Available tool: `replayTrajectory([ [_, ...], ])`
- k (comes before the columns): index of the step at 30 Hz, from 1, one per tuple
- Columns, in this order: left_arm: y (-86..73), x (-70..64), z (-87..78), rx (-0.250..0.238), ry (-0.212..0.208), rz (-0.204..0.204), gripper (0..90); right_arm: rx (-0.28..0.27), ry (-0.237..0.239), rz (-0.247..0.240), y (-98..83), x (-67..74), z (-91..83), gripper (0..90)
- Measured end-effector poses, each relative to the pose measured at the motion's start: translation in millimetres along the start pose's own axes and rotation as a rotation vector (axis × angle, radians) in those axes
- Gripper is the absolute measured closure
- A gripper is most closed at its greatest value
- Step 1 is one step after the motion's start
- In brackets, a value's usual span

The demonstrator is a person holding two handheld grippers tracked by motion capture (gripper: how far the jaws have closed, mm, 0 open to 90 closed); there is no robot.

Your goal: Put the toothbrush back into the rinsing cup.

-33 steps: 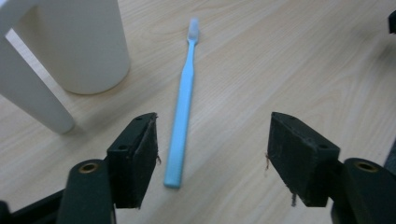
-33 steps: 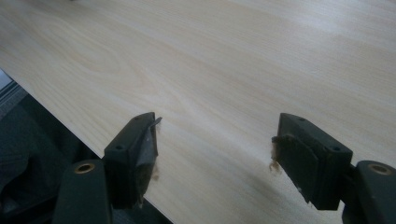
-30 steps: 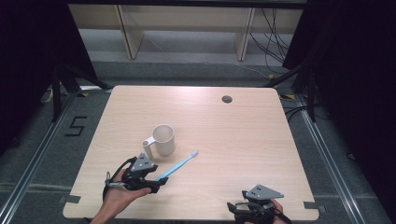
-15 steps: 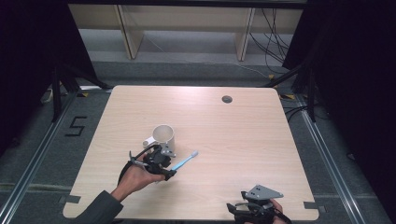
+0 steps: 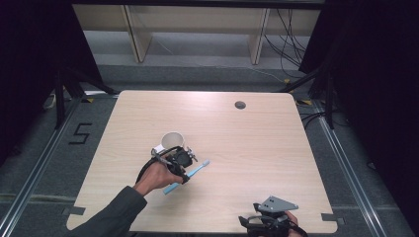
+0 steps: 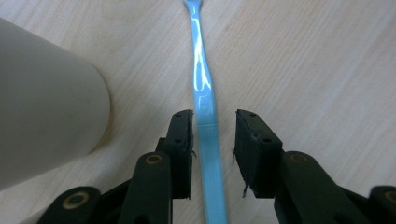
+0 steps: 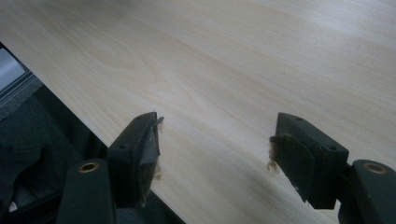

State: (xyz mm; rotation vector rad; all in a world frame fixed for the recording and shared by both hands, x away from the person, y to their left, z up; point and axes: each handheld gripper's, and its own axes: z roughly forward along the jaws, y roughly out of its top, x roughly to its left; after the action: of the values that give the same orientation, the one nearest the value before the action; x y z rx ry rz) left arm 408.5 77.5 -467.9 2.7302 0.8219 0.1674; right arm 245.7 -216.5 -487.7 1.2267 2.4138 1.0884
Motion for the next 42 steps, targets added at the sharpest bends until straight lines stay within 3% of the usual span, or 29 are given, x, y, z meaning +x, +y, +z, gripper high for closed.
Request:
replayTrajectory([
  [9,10.8,6.4,7.5,0.052,-0.013,-0.026,71.6,0.002,-0.008,-0.004,0.2,-0.2,-0.9,33.2],
  [23,19.7,9.5,17.6,0.117,-0.027,-0.032,75.4,-0.004,-0.004,-0.001,0.6,0.0,-1.4,34.3],
  [25,21.7,9.9,17.9,0.134,-0.03,-0.034,76.1,-0.004,-0.003,-0.002,0.6,0.1,-1.5,34.3],
  [26,22.7,10.1,18.3,0.139,-0.03,-0.035,76.5,0.001,0.008,0.021,0.3,1.7,-1.2,34.3],
  [37,33.4,9.9,20.6,0.227,-0.033,-0.057,77.6,0.0,0.014,0.02,0.4,2.2,-1.2,34.5],
  [39,34.6,10.1,21.3,0.225,-0.029,-0.051,77.8,-0.001,0.013,0.007,0.6,0.9,-1.1,34.4],
  [42,35.5,11.1,21.3,0.232,-0.036,-0.035,78.1,0.005,0.014,0.037,0.3,3.2,-1.4,34.4],
])
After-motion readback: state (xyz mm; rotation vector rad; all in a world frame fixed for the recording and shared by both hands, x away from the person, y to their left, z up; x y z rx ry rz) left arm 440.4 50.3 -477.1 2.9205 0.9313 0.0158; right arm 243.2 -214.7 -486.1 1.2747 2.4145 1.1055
